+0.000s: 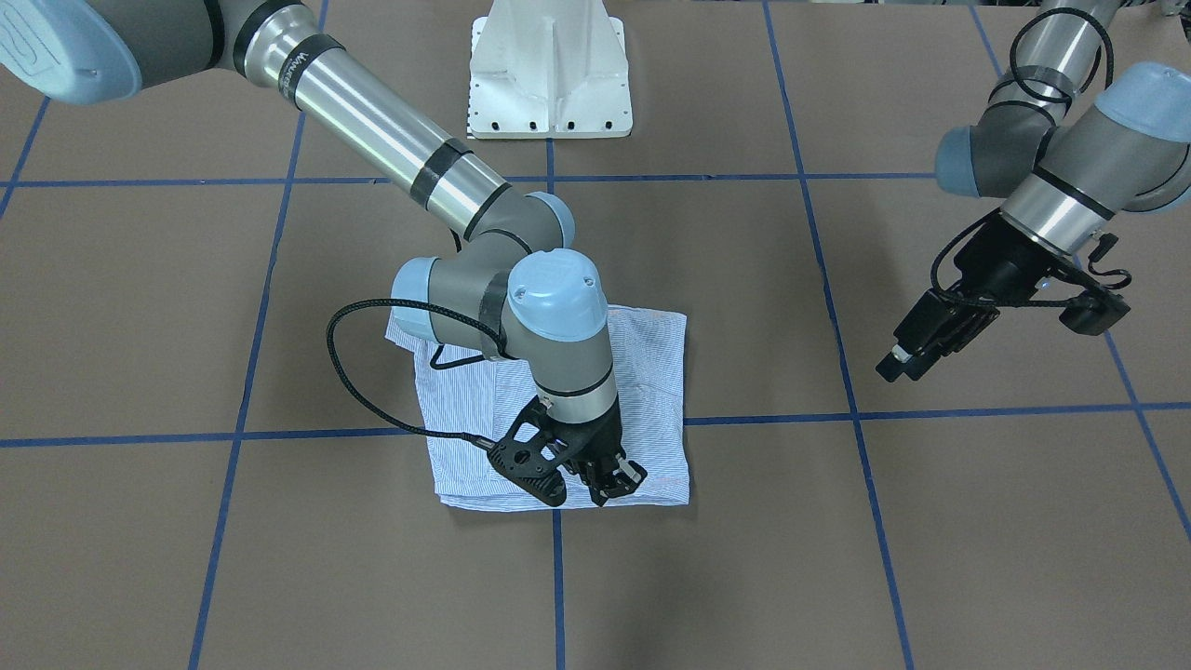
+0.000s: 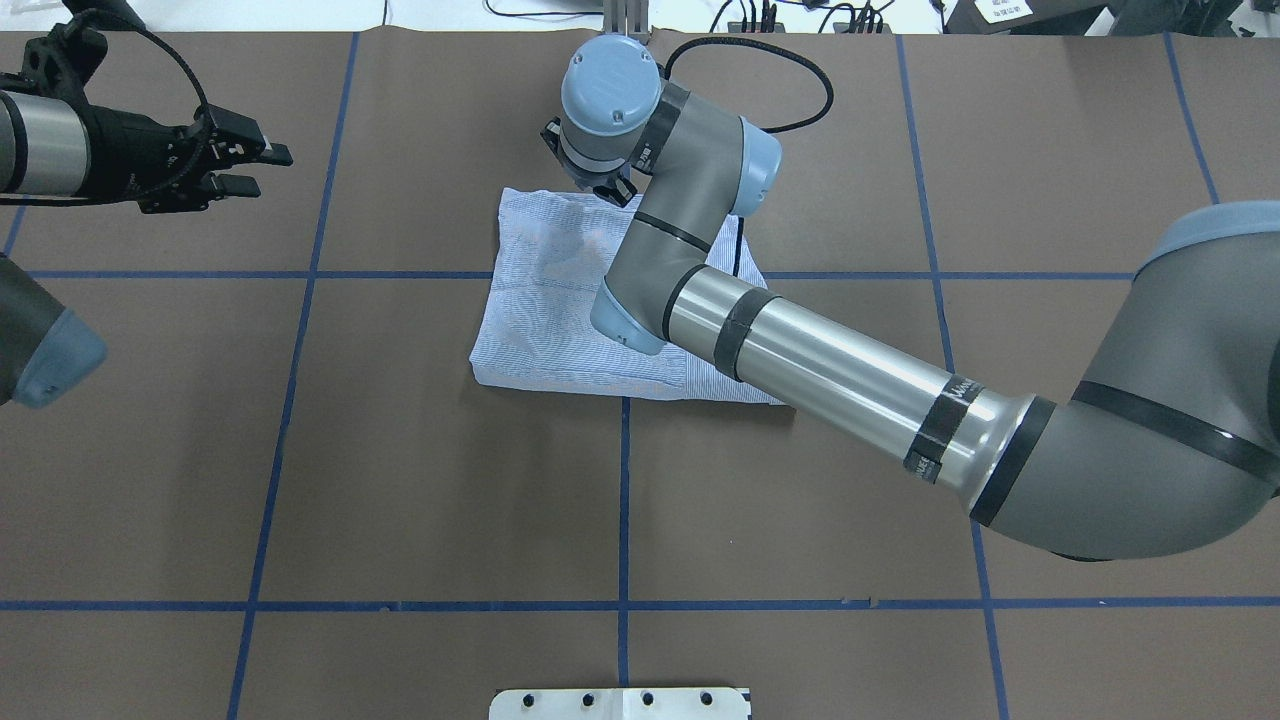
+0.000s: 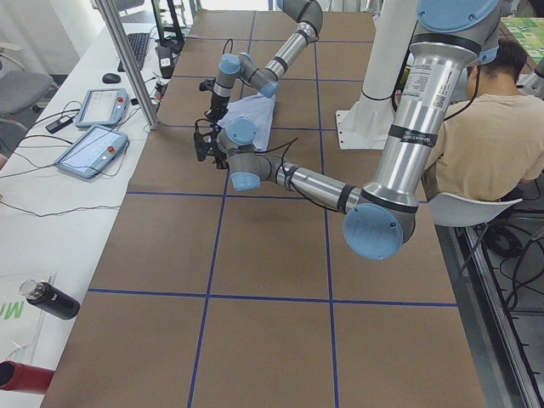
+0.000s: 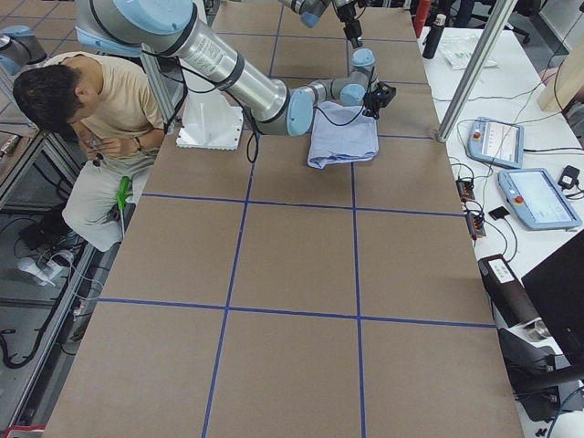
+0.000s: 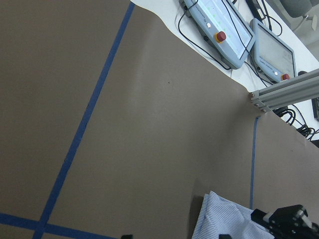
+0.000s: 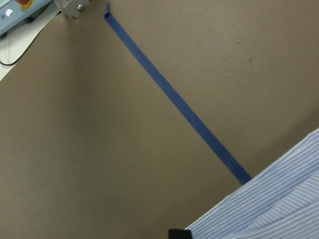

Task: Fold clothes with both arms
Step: 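Press and smooth the folded shirt's top with the right gripper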

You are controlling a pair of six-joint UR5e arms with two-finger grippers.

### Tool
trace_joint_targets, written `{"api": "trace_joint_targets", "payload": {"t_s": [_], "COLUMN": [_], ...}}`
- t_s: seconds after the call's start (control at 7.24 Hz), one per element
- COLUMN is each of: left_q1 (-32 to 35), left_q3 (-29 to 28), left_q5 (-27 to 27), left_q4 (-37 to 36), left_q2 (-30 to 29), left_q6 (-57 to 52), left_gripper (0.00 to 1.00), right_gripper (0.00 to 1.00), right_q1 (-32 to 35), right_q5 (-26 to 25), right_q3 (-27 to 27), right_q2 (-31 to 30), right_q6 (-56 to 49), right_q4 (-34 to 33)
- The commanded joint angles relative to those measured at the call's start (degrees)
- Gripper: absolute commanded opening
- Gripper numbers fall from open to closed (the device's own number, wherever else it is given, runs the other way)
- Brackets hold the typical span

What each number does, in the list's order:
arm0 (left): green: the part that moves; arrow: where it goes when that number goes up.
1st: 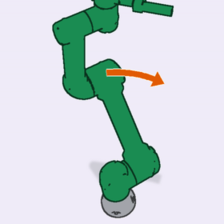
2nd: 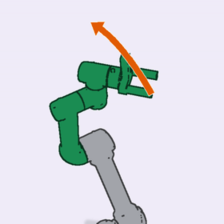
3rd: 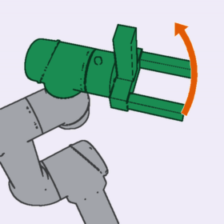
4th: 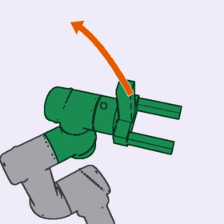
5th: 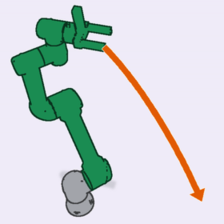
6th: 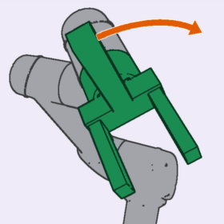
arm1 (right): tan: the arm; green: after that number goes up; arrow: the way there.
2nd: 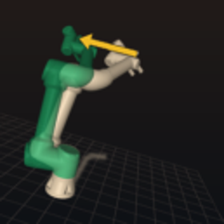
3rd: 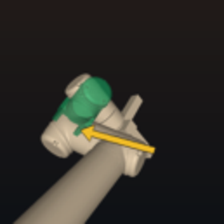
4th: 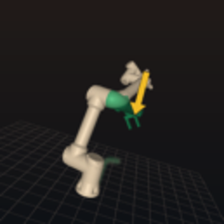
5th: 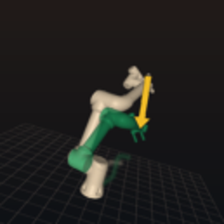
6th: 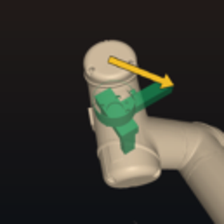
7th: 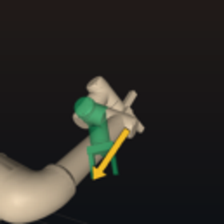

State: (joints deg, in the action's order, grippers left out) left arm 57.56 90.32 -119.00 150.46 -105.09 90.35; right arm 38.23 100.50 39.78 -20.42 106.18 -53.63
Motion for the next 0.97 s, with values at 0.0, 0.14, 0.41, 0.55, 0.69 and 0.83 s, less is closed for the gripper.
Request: {"api": "trace_joint_targets", "payload": {"t_s": [0.0,0.14,0.41,0.55,0.69,0.83], "left_q1": [0.1,0.1,0.2,0.2,0.2,0.2], "left_q3": [0.0,0.4,0.4,0.4,0.4,0.3], "left_q5": [-0.1,-0.1,-0.1,-0.1,-0.2,-0.2], "left_q4": [0.0,0.0,0.0,-0.1,-0.1,0.0], "left_q2": [0.1,0.4,0.4,0.4,0.4,0.4], "left_q6": [0.0,0.0,0.0,0.0,0.0,0.0], "left_gripper": [0.65,0.65,0.65,0.65,0.65,0.65], "right_gripper": [0.0,0.0,0.0,0.0,0.0,0.0], "right_q1": [-1.0,-1.7,-3.1,-3.2,-3.2,-3.2], "right_q5": [0.6,-0.3,-2.0,-2.6,-3.5,-4.9], "right_q3": [-0.1,-0.4,-1.6,-2.9,-3.6,-4.8], "right_q2": [1.1,1.1,1.0,1.1,1.3,1.3], "right_q6": [0.2,0.2,0.2,0.2,0.2,0.2], "right_q4": [0.0,0.1,0.8,2.9,4.0,4.9]}}
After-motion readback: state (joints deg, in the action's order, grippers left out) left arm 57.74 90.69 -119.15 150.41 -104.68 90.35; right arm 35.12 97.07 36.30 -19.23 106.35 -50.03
